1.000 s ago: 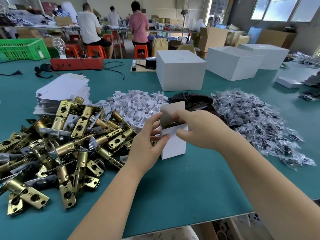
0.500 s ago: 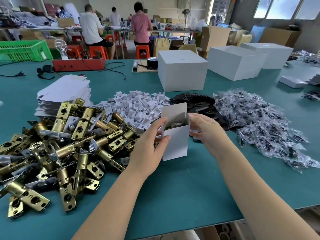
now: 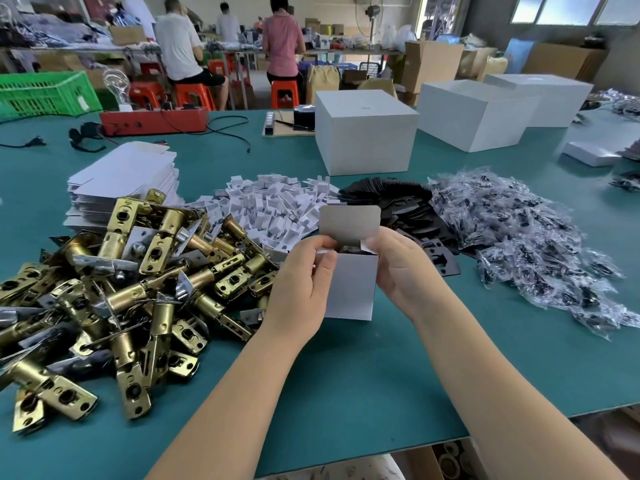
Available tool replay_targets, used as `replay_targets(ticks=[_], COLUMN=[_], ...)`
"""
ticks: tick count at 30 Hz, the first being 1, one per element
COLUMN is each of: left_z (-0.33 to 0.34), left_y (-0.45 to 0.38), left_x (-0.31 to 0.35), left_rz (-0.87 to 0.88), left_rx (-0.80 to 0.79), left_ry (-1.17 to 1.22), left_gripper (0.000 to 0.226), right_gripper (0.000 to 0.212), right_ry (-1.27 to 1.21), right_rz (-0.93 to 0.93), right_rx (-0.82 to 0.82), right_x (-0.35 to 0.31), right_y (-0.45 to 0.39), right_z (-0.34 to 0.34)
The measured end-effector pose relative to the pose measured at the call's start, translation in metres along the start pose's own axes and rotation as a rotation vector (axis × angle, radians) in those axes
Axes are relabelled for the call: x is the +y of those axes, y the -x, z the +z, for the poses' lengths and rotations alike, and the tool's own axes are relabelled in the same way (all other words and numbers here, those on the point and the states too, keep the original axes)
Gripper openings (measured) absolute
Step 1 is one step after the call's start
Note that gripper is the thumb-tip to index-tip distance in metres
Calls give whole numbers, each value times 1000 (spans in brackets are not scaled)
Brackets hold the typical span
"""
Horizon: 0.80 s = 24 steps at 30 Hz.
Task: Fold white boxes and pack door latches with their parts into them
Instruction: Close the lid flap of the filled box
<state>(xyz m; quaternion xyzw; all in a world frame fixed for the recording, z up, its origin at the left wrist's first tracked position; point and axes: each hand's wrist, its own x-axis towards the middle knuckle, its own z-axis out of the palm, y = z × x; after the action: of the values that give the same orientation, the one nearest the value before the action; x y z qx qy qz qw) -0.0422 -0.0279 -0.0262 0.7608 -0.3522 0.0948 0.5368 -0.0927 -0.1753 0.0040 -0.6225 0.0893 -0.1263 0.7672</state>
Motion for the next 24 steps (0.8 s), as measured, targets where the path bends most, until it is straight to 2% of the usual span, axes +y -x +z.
replay_targets(ticks=[2,6,8,10,12,16,20,24], left_z=[1,2,2,2,1,-3,-3,-5], left_y=[0,0,2,4,4,1,2,1], left_x=[0,-1,-1,0,3,9,14,13], left_rz=[9,6,-6,-53,-109,-86,-101,-146], left_rx=[-7,1,6,13,28,3,-16,-14], left_ry=[7,18,27,87,164,160,288,377], left_gripper=[33,33,29,21,28,43,22,32], right_gripper=[29,51,54,46,34,16,9,10], right_ry=[-28,-30,46,91,90,174,195,228], right_rz=[-48,-207,-293,-339,-367,-455,-485,-487], right_rx=[4,-12,24,56,44,98,54,15], right_x=[1,3,3,4,8,12,9,10], right_y=[2,4,4,7,11,16,18,22], right_z=[0,-3,-3,-3,-2,3,4,-1])
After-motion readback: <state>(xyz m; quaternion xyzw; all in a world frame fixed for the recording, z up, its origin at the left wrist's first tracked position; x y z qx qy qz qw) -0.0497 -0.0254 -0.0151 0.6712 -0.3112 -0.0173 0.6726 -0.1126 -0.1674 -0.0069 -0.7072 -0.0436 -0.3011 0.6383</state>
